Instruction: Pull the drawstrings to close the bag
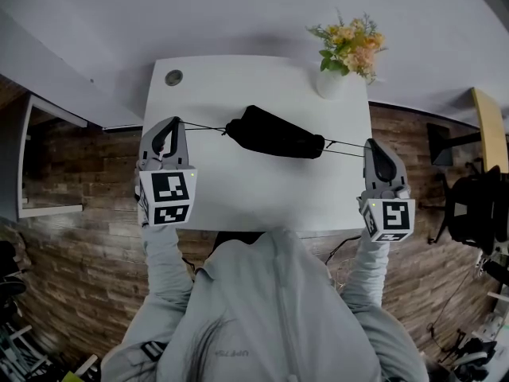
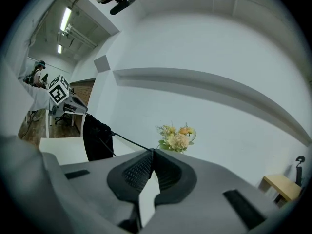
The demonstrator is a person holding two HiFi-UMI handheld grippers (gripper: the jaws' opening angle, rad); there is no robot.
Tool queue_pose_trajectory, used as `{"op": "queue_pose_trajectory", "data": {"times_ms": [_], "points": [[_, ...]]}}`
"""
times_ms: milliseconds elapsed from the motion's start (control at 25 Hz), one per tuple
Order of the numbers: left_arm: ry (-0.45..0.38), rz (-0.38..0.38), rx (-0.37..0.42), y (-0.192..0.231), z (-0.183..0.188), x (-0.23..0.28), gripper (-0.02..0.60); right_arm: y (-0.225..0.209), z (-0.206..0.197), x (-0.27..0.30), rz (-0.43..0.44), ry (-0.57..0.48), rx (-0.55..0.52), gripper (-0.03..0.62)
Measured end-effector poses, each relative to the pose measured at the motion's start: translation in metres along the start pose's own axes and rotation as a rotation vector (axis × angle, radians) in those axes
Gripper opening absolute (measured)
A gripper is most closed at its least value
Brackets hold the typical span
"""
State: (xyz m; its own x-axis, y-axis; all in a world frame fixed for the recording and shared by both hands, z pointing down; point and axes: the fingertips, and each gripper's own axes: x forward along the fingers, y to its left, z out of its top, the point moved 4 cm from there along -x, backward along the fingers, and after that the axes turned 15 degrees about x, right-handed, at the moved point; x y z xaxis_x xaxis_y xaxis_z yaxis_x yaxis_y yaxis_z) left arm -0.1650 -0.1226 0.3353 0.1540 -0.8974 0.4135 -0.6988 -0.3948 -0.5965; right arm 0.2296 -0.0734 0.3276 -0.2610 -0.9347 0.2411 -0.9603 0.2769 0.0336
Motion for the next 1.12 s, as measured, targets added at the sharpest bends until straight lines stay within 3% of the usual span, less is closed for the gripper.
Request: {"op": "queue_pose_trajectory", "data": {"times_ms": [560, 1120], "points": [[0.042, 0.057, 0.022, 0.007, -0.018, -0.013, 0.025, -0.022, -0.001, -0.015, -0.142, -0.037, 0.045, 0.021], [0.042, 0.075, 0.024, 0.019, -0.032, -0.022, 0.025, -0.038, -0.001, -0.033, -0.17, -0.045, 0.071, 0.021]]}}
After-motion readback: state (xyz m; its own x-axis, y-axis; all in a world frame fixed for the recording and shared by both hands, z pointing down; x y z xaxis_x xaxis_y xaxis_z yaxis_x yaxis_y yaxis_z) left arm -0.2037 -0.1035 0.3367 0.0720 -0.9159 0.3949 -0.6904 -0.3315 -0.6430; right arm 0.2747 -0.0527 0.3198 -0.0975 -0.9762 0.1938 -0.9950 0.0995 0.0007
